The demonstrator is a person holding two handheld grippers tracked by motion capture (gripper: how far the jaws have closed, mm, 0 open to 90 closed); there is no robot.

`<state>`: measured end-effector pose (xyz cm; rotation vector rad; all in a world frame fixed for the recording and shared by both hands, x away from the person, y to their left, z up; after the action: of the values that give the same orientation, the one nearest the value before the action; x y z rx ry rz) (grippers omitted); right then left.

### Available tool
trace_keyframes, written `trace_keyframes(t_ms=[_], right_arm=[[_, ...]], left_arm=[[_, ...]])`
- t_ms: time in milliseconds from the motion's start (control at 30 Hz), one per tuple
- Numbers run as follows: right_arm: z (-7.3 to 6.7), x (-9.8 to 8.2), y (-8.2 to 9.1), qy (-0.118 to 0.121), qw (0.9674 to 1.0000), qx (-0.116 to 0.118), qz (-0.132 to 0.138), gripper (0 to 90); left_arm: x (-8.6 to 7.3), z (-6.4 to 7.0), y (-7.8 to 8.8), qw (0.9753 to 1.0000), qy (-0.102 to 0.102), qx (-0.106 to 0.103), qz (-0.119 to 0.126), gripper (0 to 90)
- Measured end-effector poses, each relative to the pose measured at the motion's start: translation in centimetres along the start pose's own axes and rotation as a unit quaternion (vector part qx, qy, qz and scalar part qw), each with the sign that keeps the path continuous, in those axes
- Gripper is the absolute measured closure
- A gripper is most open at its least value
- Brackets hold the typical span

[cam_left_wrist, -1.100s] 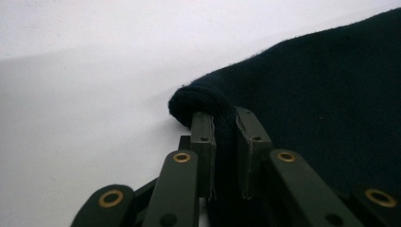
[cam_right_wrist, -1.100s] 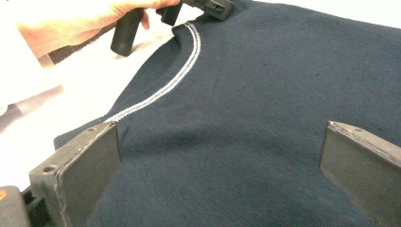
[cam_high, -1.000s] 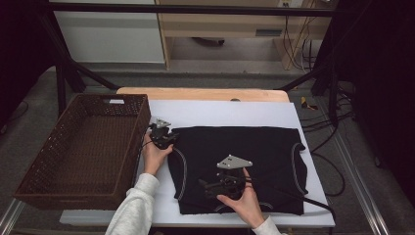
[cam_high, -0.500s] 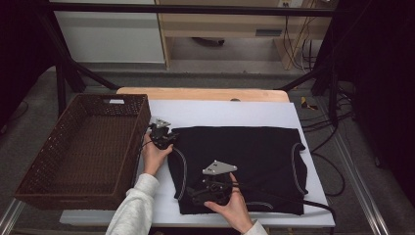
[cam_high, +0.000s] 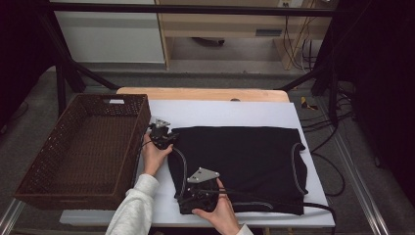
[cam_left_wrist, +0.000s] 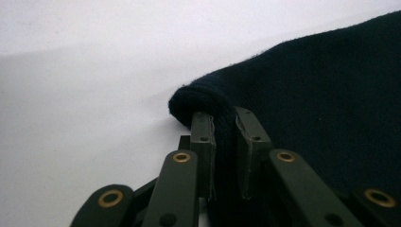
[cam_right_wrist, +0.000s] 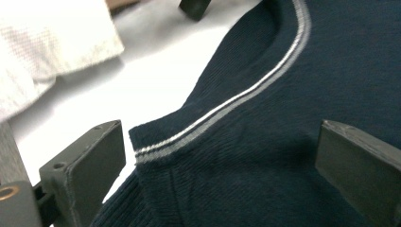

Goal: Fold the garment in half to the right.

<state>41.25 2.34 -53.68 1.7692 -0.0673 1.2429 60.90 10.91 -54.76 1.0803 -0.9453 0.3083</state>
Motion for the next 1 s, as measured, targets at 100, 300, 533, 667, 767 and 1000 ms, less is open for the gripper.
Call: trace_keyframes(t_ms=[100, 300, 533, 667, 767, 1000], right_arm=[[-0.5, -0.2, -0.5, 0.002, 1.0, 0.004, -0.004, 8.0], [-1.5, -0.4, -1.0, 0.031, 0.9995, -0.004, -0.006, 15.9], [-1.4, -1.1, -1.3, 0.061, 0.9976, -0.031, -0.01, 25.2], [-1.4, -1.2, -1.2, 0.06, 0.9976, -0.032, -0.011, 31.9], [-1.4, -1.2, -1.0, 0.057, 0.9977, -0.034, -0.015, 38.6], [-1.2, -1.2, -0.7, 0.043, 0.9981, -0.037, -0.026, 51.6]], left_arm=[[0.0, 0.0, 0.0, 1.0, 0.002, -0.001, 0.0, 79.1], [0.0, 0.0, 0.0, 1.0, 0.004, -0.003, 0.001, 79.1], [0.0, 0.0, 0.0, 1.0, 0.005, -0.004, 0.001, 79.1], [0.0, 0.0, 0.0, 1.0, 0.004, -0.002, 0.001, 79.1], [0.0, 0.0, 0.0, 1.0, 0.005, -0.004, 0.001, 79.1], [0.0, 0.0, 0.0, 1.0, 0.007, -0.004, 0.001, 79.3]])
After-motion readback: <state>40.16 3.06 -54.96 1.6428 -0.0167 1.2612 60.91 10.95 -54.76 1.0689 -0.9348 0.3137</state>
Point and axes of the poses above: each handheld gripper's, and its own axes: y roughly backward along the jaws, x roughly out of its top, z roughly to its right, the point moved 10 cm from there along -y, roughly forward along the jaws, and after that the axes turned 3 degrees about -x, right-handed, at the moved point
